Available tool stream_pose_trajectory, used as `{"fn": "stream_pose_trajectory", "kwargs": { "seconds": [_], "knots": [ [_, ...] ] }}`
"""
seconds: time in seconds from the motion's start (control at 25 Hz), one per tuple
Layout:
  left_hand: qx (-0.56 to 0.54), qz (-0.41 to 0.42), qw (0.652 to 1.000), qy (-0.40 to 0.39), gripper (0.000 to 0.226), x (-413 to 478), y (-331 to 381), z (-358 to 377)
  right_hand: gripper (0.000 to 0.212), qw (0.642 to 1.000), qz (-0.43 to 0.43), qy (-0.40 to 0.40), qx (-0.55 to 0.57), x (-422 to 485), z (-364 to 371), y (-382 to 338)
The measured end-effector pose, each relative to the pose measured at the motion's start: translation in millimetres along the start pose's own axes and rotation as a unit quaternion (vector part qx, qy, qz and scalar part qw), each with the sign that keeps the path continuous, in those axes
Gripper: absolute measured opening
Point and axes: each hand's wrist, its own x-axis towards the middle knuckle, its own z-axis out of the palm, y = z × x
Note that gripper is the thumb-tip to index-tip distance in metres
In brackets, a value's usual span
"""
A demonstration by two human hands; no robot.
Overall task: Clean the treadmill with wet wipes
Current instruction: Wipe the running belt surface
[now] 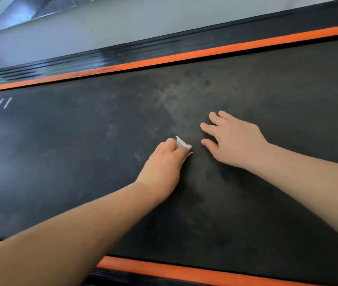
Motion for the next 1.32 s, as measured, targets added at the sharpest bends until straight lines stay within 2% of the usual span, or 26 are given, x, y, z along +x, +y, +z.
{"fn": "stream_pose_trajectory", "kwargs": {
  "seconds": [0.08,0.2,0.28,0.36,0.4,0.48,0.56,0.6,0.72,0.76,0.84,0.92,0.96,1.08,1.12,1.28,1.32],
  "knots": [
    [0.006,-0.002,1.0,-0.02,0.03,1,-7,-8,0.046,0.999,0.006,0.02,0.029,-1,-2,1],
    [-0.056,-0.033,0.998,0.009,0.018,2,1,-19,0.043,0.999,-0.004,0.031,0.036,-16,5,-4],
    [-0.115,-0.122,0.985,0.046,0.017,13,2,-24,0.048,0.999,-0.02,0.028,0.025,-31,16,-4],
    [-0.16,-0.229,0.957,0.075,0.02,24,6,-27,0.051,0.998,-0.031,0.045,0.016,-42,25,3],
    [-0.156,-0.24,0.955,0.074,0.021,23,13,-26,0.049,0.998,-0.035,0.058,0.016,-46,27,9],
    [-0.131,-0.161,0.977,0.045,0.024,10,33,-18,0.044,0.996,-0.032,0.082,0.014,-50,30,18],
    [-0.113,-0.062,0.992,-0.015,0.019,-4,37,-12,0.049,0.995,-0.032,0.094,0.005,-52,26,21],
    [-0.098,-0.053,0.994,-0.021,0.02,-1,30,-16,0.053,0.995,-0.037,0.094,0.0,-55,24,20],
    [-0.117,-0.176,0.977,0.04,0.027,8,14,-21,0.054,0.994,-0.046,0.096,0.002,-64,28,19],
    [-0.123,-0.175,0.976,0.044,0.027,2,23,-18,0.05,0.994,-0.047,0.099,0.004,-66,30,21],
    [-0.121,-0.057,0.991,-0.003,0.022,-26,55,-8,0.041,0.992,-0.05,0.113,0.012,-68,31,27],
    [-0.121,0.043,0.99,-0.056,0.017,-43,59,-8,0.036,0.992,-0.047,0.118,0.023,-68,27,28],
    [-0.113,0.038,0.991,-0.063,0.015,-36,48,-13,0.035,0.992,-0.042,0.114,0.027,-69,25,26],
    [-0.095,-0.134,0.986,0.024,0.02,-11,24,-14,0.037,0.992,-0.046,0.116,0.03,-77,23,24],
    [-0.094,-0.156,0.983,0.031,0.021,-16,35,-10,0.036,0.992,-0.048,0.113,0.037,-81,23,23],
    [-0.13,0.018,0.99,-0.046,0.016,-59,79,3,0.038,0.994,-0.047,0.086,0.054,-92,27,27],
    [-0.133,0.016,0.99,-0.049,0.016,-52,69,-4,0.039,0.994,-0.049,0.085,0.051,-96,27,27]
  ]
}}
